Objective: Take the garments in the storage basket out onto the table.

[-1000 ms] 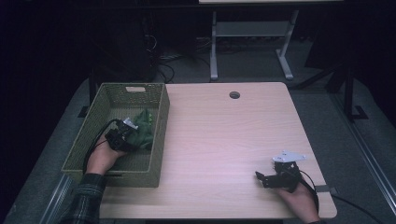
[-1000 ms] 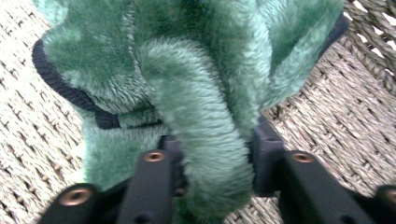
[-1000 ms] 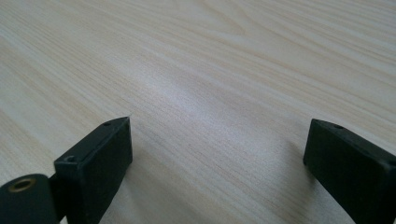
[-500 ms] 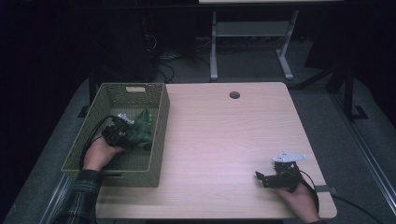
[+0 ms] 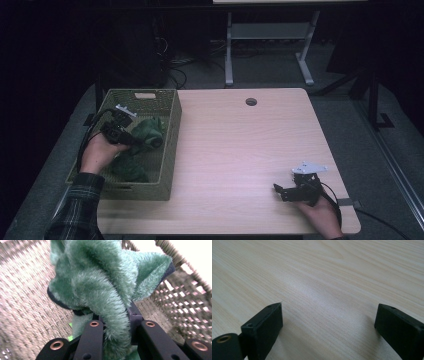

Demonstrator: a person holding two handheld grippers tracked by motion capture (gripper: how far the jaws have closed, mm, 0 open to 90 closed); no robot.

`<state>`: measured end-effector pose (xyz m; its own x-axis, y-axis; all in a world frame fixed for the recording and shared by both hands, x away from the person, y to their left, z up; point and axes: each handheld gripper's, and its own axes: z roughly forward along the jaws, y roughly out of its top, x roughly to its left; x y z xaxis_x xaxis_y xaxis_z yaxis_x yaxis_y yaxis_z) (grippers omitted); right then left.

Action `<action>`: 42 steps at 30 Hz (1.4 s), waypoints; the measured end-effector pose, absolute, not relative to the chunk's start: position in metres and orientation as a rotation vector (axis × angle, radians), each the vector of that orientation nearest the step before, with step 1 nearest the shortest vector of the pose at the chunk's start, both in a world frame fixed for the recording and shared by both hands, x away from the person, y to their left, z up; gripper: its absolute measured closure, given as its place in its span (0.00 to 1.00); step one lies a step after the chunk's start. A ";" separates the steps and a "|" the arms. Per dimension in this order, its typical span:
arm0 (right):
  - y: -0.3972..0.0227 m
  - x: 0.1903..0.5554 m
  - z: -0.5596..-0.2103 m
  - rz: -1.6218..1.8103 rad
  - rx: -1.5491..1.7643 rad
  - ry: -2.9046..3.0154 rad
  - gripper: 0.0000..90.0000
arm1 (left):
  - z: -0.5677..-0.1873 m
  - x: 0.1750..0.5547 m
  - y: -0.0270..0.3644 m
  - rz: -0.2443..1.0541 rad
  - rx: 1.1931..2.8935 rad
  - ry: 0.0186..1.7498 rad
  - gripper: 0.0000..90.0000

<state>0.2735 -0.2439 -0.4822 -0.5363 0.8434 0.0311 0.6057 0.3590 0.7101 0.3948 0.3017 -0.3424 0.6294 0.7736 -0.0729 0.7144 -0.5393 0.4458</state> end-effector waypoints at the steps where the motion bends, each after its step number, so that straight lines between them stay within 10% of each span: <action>1: -0.244 0.273 -0.482 0.977 1.274 2.287 0.08 | -0.333 0.396 0.301 0.191 2.405 1.170 0.87; 42: -0.244 0.273 -0.482 0.977 1.275 2.287 0.08 | -0.192 0.377 0.250 0.270 2.277 0.848 0.88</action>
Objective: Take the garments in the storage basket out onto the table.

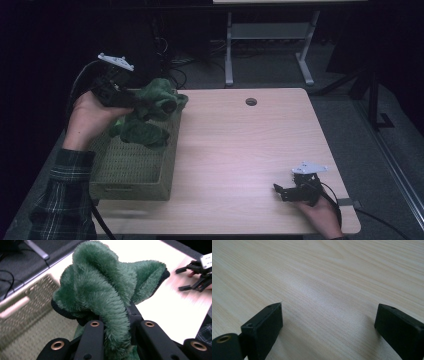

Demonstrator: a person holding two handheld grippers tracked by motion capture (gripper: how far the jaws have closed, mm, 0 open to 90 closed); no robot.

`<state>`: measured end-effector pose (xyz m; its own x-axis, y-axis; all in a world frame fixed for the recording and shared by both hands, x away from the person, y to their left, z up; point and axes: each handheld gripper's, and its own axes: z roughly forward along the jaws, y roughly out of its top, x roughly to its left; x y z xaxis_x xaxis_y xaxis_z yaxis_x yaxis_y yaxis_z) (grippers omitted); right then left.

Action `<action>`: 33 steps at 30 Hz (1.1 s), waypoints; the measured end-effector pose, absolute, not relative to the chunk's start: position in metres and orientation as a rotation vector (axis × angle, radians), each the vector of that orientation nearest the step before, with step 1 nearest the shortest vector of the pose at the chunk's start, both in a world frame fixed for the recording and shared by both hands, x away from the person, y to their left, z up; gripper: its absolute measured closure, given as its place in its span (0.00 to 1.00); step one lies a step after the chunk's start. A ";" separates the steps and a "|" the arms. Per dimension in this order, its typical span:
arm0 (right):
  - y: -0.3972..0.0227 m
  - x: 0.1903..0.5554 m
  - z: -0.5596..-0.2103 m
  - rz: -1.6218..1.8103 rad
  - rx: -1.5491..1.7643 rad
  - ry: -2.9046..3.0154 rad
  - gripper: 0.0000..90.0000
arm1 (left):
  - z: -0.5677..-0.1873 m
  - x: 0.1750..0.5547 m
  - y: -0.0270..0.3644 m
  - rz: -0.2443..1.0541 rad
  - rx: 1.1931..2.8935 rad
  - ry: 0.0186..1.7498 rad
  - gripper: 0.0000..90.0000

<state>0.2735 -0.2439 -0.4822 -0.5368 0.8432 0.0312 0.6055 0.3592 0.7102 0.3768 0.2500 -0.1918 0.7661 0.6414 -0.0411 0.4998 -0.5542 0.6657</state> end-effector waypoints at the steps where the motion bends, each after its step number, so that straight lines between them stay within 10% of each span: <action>1: -0.244 0.273 -0.482 0.977 1.275 2.287 0.08 | -0.186 0.376 0.243 0.267 2.270 0.818 0.88; 33: -0.244 0.274 -0.482 0.979 1.267 2.290 0.08 | -0.218 0.380 0.097 0.142 2.318 0.547 0.88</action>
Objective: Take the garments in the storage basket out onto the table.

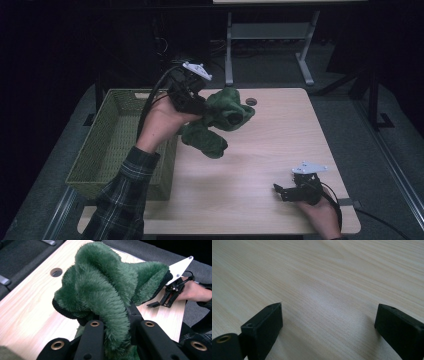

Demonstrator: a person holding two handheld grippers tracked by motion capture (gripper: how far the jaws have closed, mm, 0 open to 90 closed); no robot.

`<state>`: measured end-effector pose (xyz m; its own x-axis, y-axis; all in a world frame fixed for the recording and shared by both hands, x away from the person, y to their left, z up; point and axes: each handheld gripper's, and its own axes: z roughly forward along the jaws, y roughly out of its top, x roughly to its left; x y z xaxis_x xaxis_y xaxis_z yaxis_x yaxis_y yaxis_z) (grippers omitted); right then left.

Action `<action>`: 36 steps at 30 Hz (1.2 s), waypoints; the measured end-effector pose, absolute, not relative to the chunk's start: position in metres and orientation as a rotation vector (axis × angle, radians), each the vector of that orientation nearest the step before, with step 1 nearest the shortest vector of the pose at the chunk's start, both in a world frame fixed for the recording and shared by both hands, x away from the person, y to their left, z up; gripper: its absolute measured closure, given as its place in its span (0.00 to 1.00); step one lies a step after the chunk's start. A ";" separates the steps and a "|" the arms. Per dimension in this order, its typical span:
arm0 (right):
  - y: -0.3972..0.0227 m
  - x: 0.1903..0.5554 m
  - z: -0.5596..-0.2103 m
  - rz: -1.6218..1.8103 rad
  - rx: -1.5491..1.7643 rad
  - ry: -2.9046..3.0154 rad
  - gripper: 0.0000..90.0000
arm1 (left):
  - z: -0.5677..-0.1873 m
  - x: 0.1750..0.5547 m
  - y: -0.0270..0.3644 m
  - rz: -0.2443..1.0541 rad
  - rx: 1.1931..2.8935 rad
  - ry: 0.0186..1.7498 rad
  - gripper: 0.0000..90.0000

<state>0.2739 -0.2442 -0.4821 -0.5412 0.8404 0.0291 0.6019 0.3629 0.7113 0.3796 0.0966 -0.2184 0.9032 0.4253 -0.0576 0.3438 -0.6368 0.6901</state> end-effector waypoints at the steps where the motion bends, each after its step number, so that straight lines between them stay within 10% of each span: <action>1: -0.244 0.274 -0.482 0.978 1.267 2.291 0.08 | -0.221 0.380 0.093 0.139 2.322 0.542 0.88; 36: -0.244 0.274 -0.482 0.980 1.263 2.290 0.08 | -0.331 0.376 0.013 -0.008 2.335 0.595 0.88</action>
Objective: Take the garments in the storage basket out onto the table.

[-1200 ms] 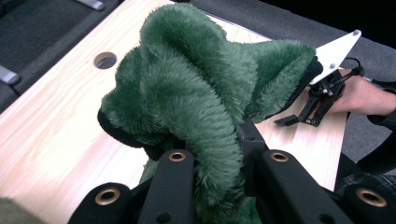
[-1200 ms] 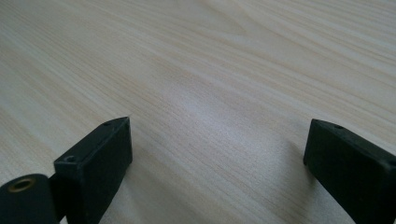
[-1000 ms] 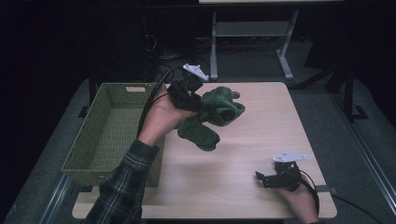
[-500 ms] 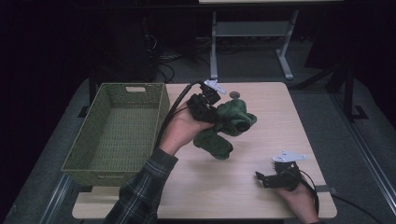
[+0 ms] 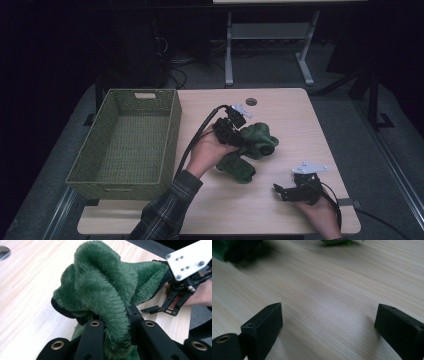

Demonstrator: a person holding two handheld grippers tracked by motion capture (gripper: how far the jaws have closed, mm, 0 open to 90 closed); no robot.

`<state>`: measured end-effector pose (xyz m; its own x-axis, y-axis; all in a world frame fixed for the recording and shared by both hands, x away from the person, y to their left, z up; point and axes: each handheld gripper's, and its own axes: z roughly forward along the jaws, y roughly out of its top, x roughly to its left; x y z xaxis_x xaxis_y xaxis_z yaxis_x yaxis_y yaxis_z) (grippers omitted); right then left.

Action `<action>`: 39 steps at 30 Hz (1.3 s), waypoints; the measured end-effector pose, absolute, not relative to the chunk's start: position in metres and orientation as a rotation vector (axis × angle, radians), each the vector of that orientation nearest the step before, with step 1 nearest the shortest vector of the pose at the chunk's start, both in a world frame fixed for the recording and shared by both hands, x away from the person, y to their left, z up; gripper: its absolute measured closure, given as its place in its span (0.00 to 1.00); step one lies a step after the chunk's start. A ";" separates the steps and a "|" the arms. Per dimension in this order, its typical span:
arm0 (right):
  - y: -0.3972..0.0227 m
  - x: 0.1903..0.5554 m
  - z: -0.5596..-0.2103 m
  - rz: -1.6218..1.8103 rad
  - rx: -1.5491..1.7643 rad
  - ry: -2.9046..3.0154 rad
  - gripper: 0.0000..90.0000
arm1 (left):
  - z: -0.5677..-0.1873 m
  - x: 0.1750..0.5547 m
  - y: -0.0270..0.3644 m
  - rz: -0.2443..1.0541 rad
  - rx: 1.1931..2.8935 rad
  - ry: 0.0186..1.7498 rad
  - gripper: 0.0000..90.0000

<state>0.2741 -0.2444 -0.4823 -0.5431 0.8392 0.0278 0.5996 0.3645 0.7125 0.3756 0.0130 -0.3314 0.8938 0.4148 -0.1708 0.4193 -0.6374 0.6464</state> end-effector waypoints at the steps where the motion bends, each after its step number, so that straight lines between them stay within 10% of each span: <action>1: -0.244 0.274 -0.482 0.980 1.264 2.291 0.08 | -0.340 0.377 0.011 -0.024 2.334 0.601 0.88; 23: -0.244 0.274 -0.482 0.980 1.267 2.292 0.08 | -0.425 0.396 -0.009 -0.067 2.409 0.669 0.84; 32: -0.244 0.274 -0.482 0.980 1.267 2.292 0.08 | -0.419 0.398 -0.005 -0.063 2.376 0.677 0.47; 39: -0.244 0.274 -0.482 0.979 1.268 2.292 0.08 | -0.388 0.382 0.009 0.000 2.365 0.637 0.42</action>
<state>0.2739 -0.2443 -0.4822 -0.5419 0.8399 0.0307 0.6031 0.3632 0.7102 0.3817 0.0089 -0.3878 0.8803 0.4444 -0.1658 0.4443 -0.6501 0.6164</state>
